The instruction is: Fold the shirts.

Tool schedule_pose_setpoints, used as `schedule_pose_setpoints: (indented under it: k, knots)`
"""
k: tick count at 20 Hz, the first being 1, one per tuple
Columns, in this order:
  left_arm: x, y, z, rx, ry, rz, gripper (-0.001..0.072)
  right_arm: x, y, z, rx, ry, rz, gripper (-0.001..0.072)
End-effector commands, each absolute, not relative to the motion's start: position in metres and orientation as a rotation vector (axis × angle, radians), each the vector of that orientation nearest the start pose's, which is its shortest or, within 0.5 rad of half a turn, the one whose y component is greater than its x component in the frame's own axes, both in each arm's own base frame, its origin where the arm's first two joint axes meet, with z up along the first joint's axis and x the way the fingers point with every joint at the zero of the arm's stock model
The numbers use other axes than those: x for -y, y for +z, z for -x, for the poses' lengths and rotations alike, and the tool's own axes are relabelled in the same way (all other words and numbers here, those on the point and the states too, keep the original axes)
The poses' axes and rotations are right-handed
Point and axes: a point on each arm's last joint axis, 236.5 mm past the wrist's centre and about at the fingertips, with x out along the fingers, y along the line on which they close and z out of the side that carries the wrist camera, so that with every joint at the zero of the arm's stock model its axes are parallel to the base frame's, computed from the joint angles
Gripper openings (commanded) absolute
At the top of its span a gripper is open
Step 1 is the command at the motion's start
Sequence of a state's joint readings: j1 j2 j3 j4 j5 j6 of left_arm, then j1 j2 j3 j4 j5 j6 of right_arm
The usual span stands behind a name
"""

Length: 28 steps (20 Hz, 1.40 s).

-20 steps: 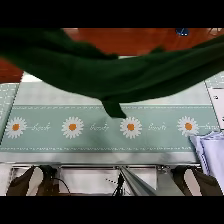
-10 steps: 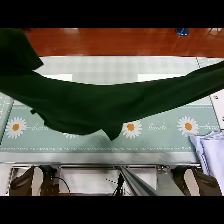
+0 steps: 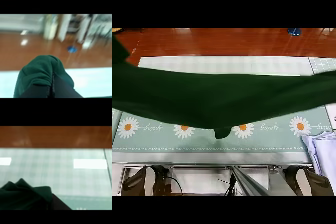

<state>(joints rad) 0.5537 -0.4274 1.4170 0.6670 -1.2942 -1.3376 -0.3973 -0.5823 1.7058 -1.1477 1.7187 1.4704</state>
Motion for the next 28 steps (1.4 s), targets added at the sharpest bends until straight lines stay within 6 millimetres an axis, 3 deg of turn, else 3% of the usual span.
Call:
schedule_pose_setpoints:
  k: [1,4,9,14,19,23,26,27,28]
  knots:
    - [0.053,0.362,-0.222,-0.328,-0.202,0.225,0.0023,-0.034,0.326,-0.167,-0.737,0.103,-0.116,0.0019]
    - [0.043,0.310,-0.254,-0.472,-0.253,0.335,0.0023,-0.026,0.286,-0.191,-0.887,0.126,-0.174,0.0018]
    - [0.037,0.220,-0.307,-0.677,-0.364,0.486,0.0023,-0.026,0.193,-0.251,-1.154,0.241,-0.360,0.0018]
    - [0.069,0.154,-0.374,-0.799,-0.453,0.528,0.0024,-0.035,0.156,-0.337,-1.137,0.365,-0.561,0.0019]
    - [0.091,0.106,-0.436,-0.783,-0.397,0.553,0.0024,-0.002,0.112,-0.411,-1.041,0.271,-0.606,0.0018]
    - [0.132,0.052,-0.439,-0.916,-0.447,0.549,0.0024,0.009,0.060,-0.421,-1.139,0.265,-0.590,0.0019]
    - [0.150,0.013,-0.434,-1.023,-0.466,0.559,0.0033,0.024,0.030,-0.418,-1.210,0.216,-0.545,0.0019]
    - [0.150,0.006,-0.431,-1.050,-0.470,0.566,0.0146,0.027,0.027,-0.417,-1.217,0.214,-0.515,0.0018]
    - [0.147,0.006,-0.430,-1.060,-0.470,0.574,0.0323,0.029,0.026,-0.417,-1.215,0.221,-0.489,0.0019]
